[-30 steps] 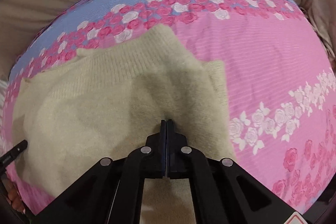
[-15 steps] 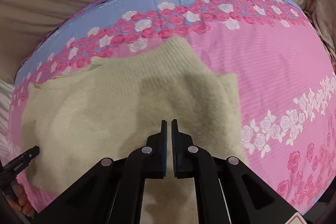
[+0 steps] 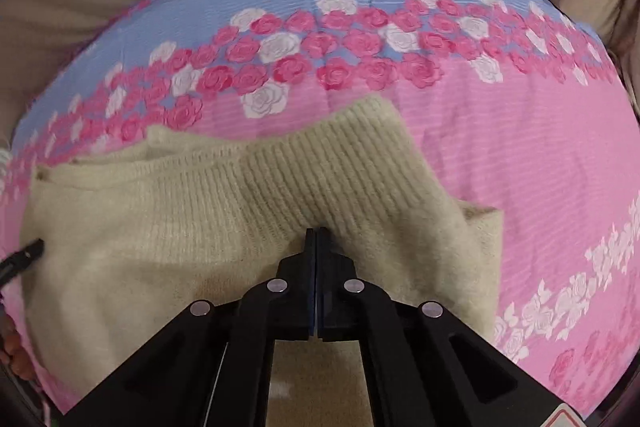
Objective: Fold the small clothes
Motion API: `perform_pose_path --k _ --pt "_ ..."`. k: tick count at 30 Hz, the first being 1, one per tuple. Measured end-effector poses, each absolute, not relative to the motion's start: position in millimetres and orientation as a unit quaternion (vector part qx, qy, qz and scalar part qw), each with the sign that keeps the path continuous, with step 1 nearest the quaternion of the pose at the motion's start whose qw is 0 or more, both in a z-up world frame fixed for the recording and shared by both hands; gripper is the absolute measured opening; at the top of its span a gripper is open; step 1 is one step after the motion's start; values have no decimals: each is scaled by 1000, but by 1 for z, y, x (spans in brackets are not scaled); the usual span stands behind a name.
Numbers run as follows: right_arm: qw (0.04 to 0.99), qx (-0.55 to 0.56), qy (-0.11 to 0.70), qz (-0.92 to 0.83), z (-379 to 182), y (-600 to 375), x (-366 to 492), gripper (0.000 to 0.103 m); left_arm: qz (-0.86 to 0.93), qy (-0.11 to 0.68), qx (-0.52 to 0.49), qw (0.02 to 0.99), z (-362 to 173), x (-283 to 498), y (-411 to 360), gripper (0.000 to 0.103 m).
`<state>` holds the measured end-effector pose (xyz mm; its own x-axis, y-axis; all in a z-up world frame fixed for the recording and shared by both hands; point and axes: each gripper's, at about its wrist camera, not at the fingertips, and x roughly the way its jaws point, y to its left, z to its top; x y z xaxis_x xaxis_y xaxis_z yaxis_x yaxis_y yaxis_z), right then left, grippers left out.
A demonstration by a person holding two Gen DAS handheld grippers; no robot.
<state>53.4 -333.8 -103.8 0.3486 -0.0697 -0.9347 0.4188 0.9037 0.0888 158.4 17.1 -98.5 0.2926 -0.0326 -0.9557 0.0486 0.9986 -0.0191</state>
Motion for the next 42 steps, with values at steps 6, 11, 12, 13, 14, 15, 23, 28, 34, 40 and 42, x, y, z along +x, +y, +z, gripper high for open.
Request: perform_pose_path --k 6,11,12,13,14,15,23,28,34,40,42 --pt "799 128 559 -180 -112 -356 31 0 -11 583 29 812 -101 153 9 62" --pt "812 175 520 -199 -85 -381 -6 3 -31 579 9 815 -84 145 17 62" --pt "811 178 520 -200 -85 -383 -12 5 -30 577 2 816 -82 141 22 65" --pt "809 183 521 -201 -85 -386 -18 14 -27 575 -9 818 -80 137 29 66" --pt "808 188 521 -200 -86 -389 -22 23 -26 577 -18 816 -81 135 36 67" --pt "809 191 519 -197 -86 -390 -22 26 -22 579 -22 815 -82 134 41 67" --pt "811 197 529 -151 -97 -380 26 46 -17 561 -67 825 -77 148 61 83" --pt "820 202 523 -120 -92 -367 45 8 -29 589 -73 804 -94 163 67 46" --pt "850 173 482 -125 -63 -361 52 13 6 582 -87 809 -90 162 81 33" --pt "816 177 522 -172 -93 -374 35 29 9 584 -78 808 -84 154 82 61" --pt "821 186 512 -173 -83 -372 16 40 6 579 -73 812 -77 142 85 69"
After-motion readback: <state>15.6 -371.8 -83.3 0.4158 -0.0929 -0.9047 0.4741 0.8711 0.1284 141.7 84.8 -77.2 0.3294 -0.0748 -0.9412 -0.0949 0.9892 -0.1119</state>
